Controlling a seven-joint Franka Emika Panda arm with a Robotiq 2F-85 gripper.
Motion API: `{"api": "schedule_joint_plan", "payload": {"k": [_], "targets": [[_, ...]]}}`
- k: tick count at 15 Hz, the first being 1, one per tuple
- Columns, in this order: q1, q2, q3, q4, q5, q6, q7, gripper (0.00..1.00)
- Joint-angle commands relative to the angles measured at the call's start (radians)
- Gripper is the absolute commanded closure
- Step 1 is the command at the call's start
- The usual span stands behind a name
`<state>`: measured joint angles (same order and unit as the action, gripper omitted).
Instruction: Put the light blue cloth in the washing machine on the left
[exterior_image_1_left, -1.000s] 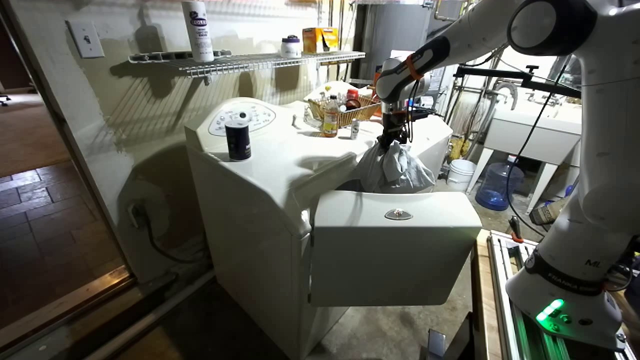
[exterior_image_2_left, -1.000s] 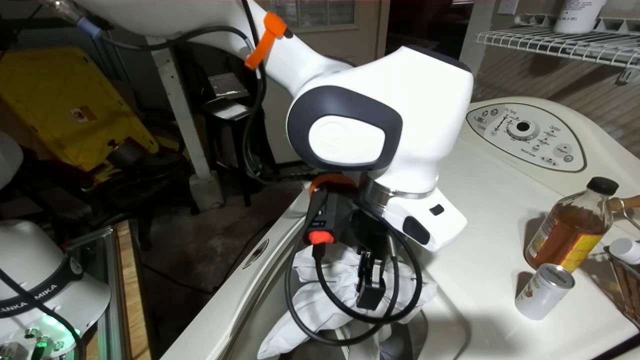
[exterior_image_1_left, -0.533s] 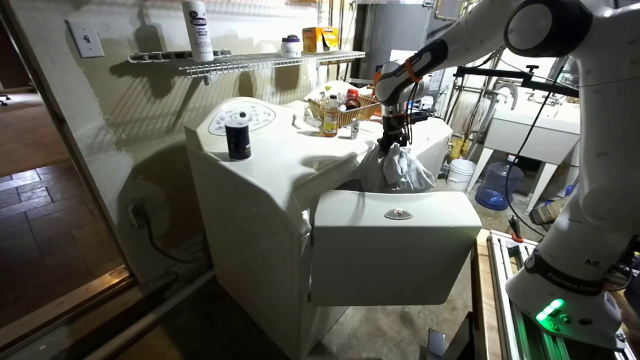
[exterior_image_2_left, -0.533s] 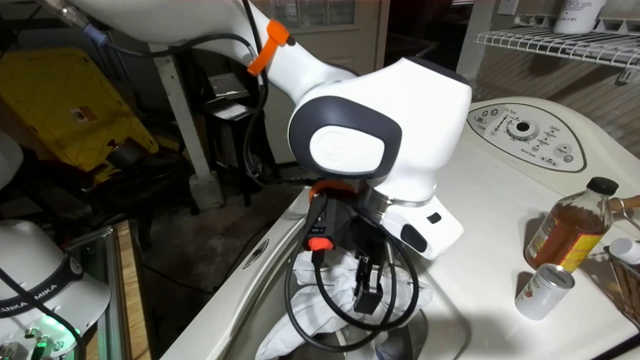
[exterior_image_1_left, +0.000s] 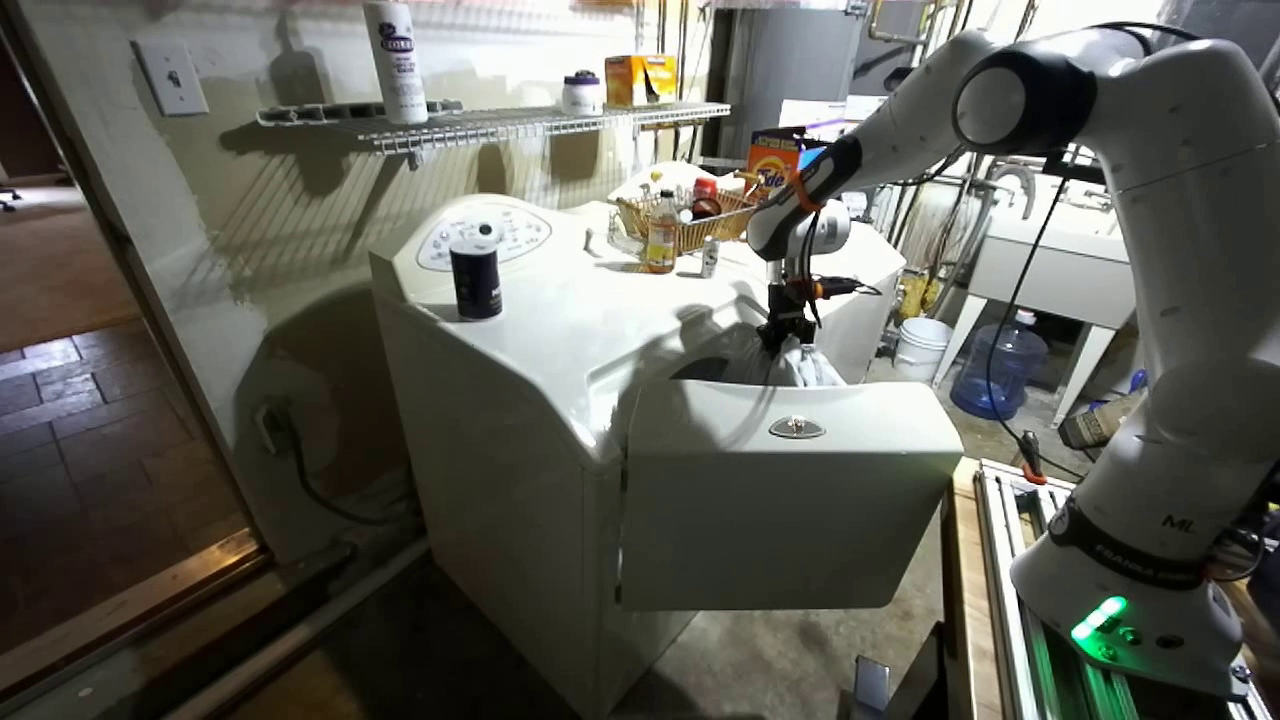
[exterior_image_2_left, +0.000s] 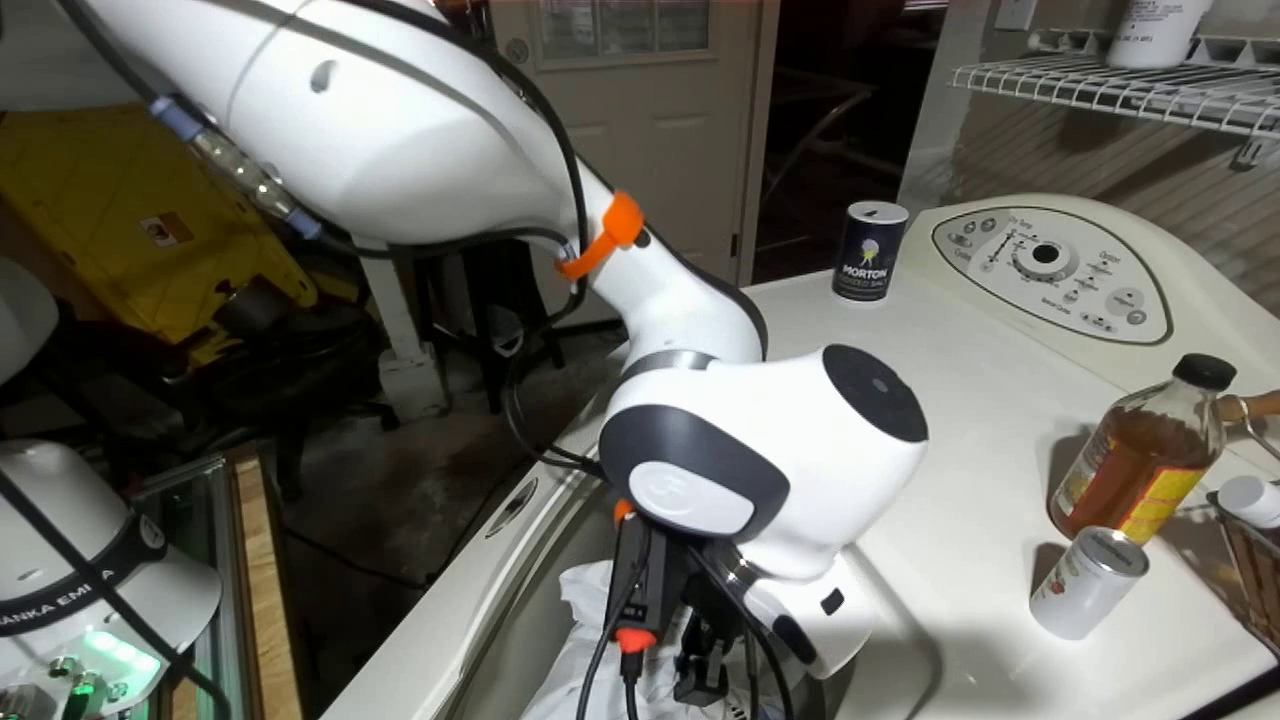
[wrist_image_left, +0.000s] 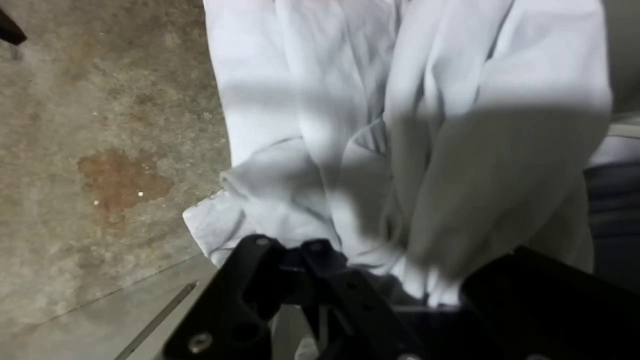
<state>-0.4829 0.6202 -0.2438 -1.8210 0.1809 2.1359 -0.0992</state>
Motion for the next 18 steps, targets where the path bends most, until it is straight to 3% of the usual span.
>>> {"api": "schedule_joint_plan", "payload": {"k": [1, 3, 4, 9, 10, 18], "targets": [[-0.059, 0.052, 0.066, 0.016, 0.058, 0.021, -0.172, 0.96], [-0.069, 0.072, 0.089, 0.008, 0.053, 0.026, -0.247, 0.96], [-0.046, 0.059, 0.056, 0.006, 0.033, 0.014, -0.172, 0.85], [-0.051, 0.079, 0.075, 0.006, 0.032, 0.019, -0.22, 0.85], [-0.052, 0.079, 0.075, 0.007, 0.032, 0.019, -0.221, 0.96], [-0.124, 0.229, 0.158, 0.085, 0.161, -0.036, -0.258, 0.96]]}}
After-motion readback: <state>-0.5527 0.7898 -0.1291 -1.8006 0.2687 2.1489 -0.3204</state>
